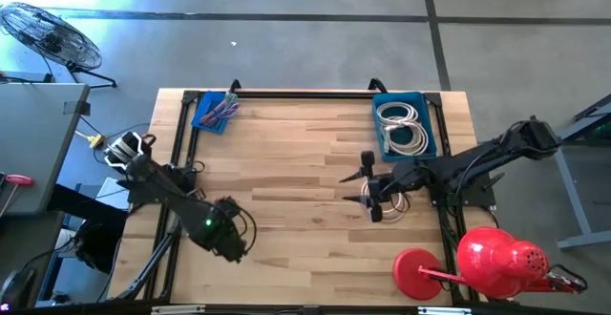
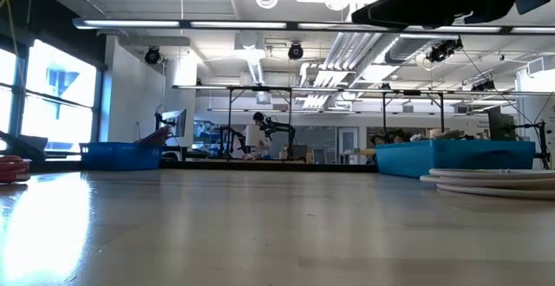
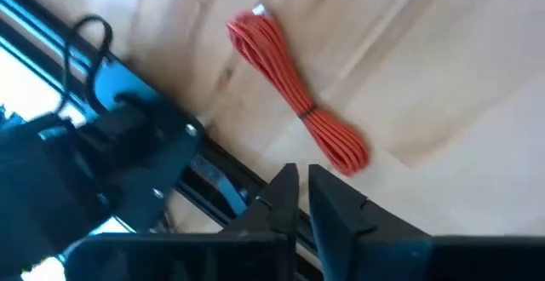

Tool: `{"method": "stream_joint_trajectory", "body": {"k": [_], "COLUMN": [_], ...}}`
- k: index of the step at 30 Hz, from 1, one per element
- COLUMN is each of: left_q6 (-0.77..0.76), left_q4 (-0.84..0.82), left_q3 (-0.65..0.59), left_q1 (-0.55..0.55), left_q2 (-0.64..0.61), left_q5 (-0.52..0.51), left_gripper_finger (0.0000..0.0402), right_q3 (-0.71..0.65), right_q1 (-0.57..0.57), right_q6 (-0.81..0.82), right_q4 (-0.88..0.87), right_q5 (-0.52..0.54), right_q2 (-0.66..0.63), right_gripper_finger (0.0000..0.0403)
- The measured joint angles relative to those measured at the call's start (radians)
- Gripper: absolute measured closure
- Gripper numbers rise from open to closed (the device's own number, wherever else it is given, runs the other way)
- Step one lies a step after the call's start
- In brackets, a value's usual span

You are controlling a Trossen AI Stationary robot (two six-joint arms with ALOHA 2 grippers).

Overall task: Pick & Place USB Port
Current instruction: Put the orange USB cable into the left blue bin

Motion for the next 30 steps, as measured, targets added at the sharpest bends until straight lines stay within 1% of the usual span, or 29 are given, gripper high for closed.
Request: {"method": "stream_joint_trajectory", "body": {"k": [2, 5, 7, 10, 13, 18, 22, 27, 30], "left_q6": [0.047, 0.023, -0.020, -0.109, -0.193, -0.300, -0.315, -0.313, -0.312], "left_q4": [-0.005, -0.011, -0.013, -0.011, -0.007, 0.032, 0.138, 0.283, 0.313], "left_q3": [-0.024, -0.073, -0.107, -0.157, -0.201, -0.278, -0.363, -0.486, -0.536], "left_q1": [0.019, 0.024, 0.019, -0.018, -0.062, -0.144, -0.170, -0.169, -0.168], "left_q2": [-0.026, -0.088, -0.142, -0.228, -0.308, -0.392, -0.420, -0.420, -0.419], "left_q5": [-0.028, -0.047, -0.046, -0.044, -0.093, -0.165, -0.173, -0.158, -0.143], "left_gripper_finger": [0.0390, 0.0399, 0.0397, 0.0397, 0.0397, 0.0397, 0.0397, 0.0396, 0.0396], "right_q3": [0.000, 0.000, 0.000, 0.000, 0.000, 0.000, 0.000, 0.000, 0.000], "right_q1": [0.023, 0.056, 0.072, 0.088, 0.095, 0.097, 0.097, 0.097, 0.097], "right_q6": [0.000, -0.003, -0.008, -0.020, -0.025, -0.026, -0.026, -0.026, -0.026], "right_q4": [-0.012, -0.030, -0.040, -0.049, -0.066, -0.079, -0.078, -0.078, -0.078], "right_q5": [0.018, 0.050, 0.074, 0.094, 0.093, 0.094, 0.093, 0.093, 0.093], "right_q2": [0.000, 0.000, 0.000, 0.000, 0.000, 0.000, 0.000, 0.000, 0.000], "right_gripper_finger": [0.0199, 0.0199, 0.0199, 0.0199, 0.0199, 0.0199, 0.0199, 0.0199, 0.0199]}}
